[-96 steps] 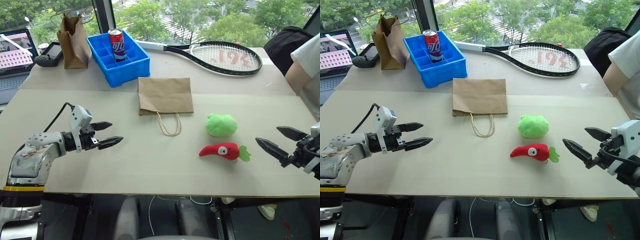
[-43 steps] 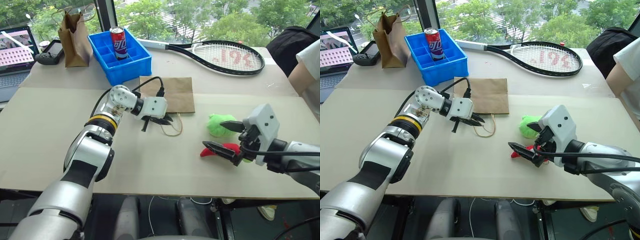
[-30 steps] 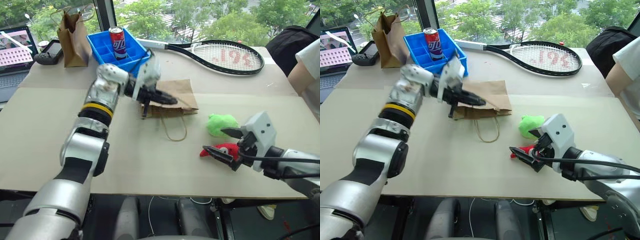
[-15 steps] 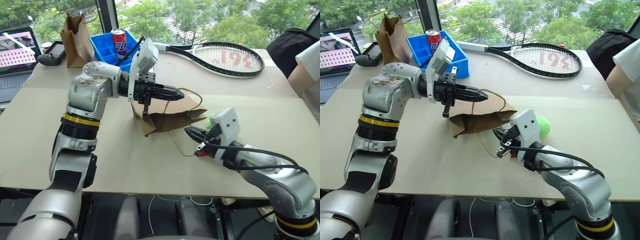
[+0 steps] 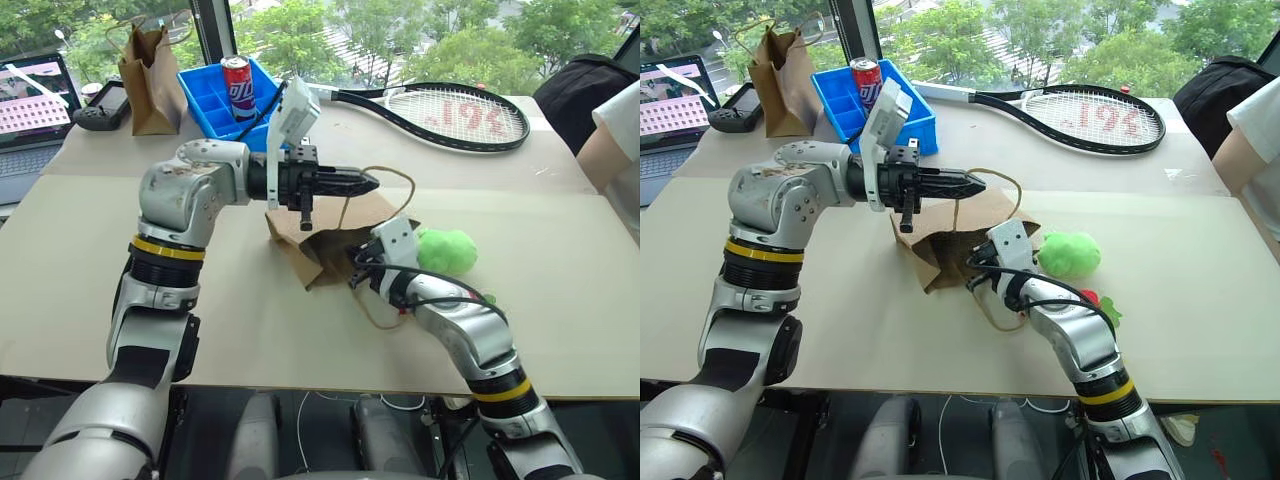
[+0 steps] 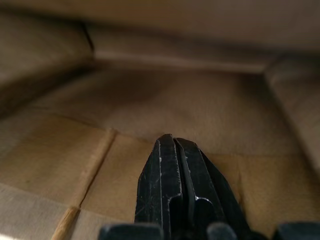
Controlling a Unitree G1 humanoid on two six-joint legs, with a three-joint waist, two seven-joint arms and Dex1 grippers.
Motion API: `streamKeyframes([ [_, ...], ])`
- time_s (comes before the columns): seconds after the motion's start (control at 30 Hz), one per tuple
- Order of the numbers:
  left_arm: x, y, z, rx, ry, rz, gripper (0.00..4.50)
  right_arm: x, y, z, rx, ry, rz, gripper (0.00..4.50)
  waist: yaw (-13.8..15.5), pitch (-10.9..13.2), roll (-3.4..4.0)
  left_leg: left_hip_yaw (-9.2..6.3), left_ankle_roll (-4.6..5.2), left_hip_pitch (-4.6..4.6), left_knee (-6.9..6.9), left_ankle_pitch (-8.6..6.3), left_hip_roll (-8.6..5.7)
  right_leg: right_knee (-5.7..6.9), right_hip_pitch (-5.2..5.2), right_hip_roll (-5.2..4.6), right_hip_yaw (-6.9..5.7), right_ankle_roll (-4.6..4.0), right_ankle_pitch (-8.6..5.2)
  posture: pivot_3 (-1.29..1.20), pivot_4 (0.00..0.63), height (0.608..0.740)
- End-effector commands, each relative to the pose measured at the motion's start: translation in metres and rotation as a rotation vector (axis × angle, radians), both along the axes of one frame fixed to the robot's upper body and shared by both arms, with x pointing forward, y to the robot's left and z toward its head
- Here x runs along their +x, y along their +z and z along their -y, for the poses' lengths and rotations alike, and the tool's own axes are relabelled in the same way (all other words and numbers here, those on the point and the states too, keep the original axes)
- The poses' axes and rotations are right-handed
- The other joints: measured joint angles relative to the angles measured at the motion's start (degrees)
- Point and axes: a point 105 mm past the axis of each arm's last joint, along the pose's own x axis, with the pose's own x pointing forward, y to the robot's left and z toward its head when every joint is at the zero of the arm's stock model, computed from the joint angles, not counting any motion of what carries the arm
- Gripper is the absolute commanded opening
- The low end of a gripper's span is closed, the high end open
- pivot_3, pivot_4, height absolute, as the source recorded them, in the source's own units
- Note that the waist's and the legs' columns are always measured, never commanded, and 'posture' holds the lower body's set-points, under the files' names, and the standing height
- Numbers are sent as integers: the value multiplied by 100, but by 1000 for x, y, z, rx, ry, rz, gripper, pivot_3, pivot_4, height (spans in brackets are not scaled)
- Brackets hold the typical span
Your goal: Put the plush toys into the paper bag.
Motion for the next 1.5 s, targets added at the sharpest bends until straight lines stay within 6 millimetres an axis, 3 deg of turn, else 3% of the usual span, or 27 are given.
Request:
streamKeyframes([
  [0.03, 9, 33, -9, -90, 71, 40, 0, 0, -11, -1, -50, 22, 6, 15, 0, 0, 0, -1, 0, 2, 1, 0, 0, 2, 2, 0, 0, 0, 0, 0, 150, 656],
  [0.2, 18, 63, -24, -155, 135, 71, 0, -2, -19, -4, -81, 43, -2, 15, -15, 0, 0, 0, 0, 5, 3, 0, 0, 3, 2, 1, 0, 2, 0, 0, 150, 656],
  [0.5, 5, 114, -26, -207, 99, 230, 0, -6, -21, -6, -88, 60, -7, 15, -20, 0, 0, 0, -1, 5, 2, 0, 0, 2, 2, 1, 0, 2, -1, 0, 150, 656],
  [0.7, -2, 115, -23, -260, 65, 212, 0, -7, -20, 0, -99, 56, -11, 15, -16, 0, 0, 0, -1, 3, 1, 0, 1, 2, 0, 1, 0, 0, -1, 0, 150, 656],
  [0.8, 4, 99, -24, -256, 92, 176, 0, -7, -14, 3, -103, 56, 2, 15, -14, 0, 0, 0, -1, 3, 1, 0, 0, 2, 0, 0, 0, 0, -1, 0, 150, 656],
  [1.07, 3, 78, -18, -264, 81, 115, 0, -12, 48, 3, 29, 103, 166, 15, 4, 1, -1, 0, -1, -13, 3, 0, 0, 2, -11, 0, 0, 0, 0, 0, 150, 656],
  [1.23, -6, 63, -5, -234, 23, 87, 0, -25, 92, 18, 74, 142, 235, 1463, 6, 2, 0, -1, -1, -15, 2, 0, 0, 2, -12, 0, 0, 0, 0, 0, 150, 656],
  [1.33, -16, 55, 3, -212, -30, 81, 0, -35, 115, 42, 54, 141, 264, 2532, 29, 2, 0, -1, -1, -15, 2, 0, -1, 1, -11, 0, 0, 0, 0, 0, 150, 656],
  [1.4, -17, 55, 4, -218, -34, 73, 0, -42, 123, 55, 34, 142, 261, 3051, 38, 3, -1, 0, -1, -18, 2, 0, -2, -2, -10, -2, -1, 0, 0, 0, 150, 656],
  [1.5, -19, 55, 5, -215, -42, 66, 0, -54, 130, 79, -21, 127, 240, 4272, 28, 4, 0, 0, -1, -18, 1, 0, -2, -4, -11, -3, -1, 0, 0, 0, 150, 656],
])
